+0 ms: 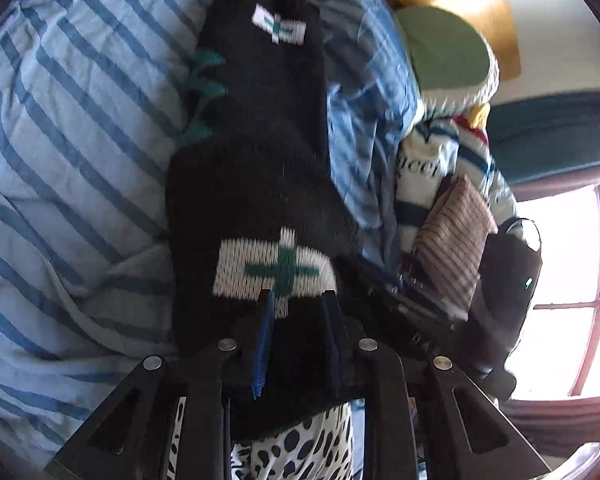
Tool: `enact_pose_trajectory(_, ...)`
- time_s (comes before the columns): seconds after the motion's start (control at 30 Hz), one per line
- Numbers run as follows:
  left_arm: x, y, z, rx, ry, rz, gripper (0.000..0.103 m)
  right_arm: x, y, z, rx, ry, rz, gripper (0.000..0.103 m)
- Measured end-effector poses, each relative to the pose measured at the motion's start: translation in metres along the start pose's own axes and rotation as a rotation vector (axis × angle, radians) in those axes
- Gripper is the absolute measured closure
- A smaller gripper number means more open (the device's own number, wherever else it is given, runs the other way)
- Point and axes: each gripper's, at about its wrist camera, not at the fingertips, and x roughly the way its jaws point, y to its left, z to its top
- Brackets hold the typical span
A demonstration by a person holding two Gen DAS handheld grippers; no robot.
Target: Fold clothes
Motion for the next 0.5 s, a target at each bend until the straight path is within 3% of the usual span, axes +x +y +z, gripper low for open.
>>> enact_pose_trajectory(0.07, 0.001, -0.001, -0.015, 0.027, -0.04, -0.006, 0.079, -0.001, 0.0, 0.001, 0.004, 0.011, -0.003, 0.065)
enact_pose_trajectory(0.17, -0.005, 0.009, -0.025, -0.041, -0.035, -0.073, 0.079, -0.003, -0.001, 0.004, 0.009, 0.029, -0.007, 0.065)
enact_pose_trajectory(0.4, -0.015, 0.027, -0.053, -0.098, 0.048, -0.179, 0.079, -0.005, 0.005, 0.01, -0.014, 0.068, -0.04, 0.063)
enact_pose_trajectory(0.5, -0.039, 0.042, -0.04, -0.178, -0.029, -0.283, 0.079, -0.014, 0.009, 0.016, -0.021, 0.055, -0.05, 0.061)
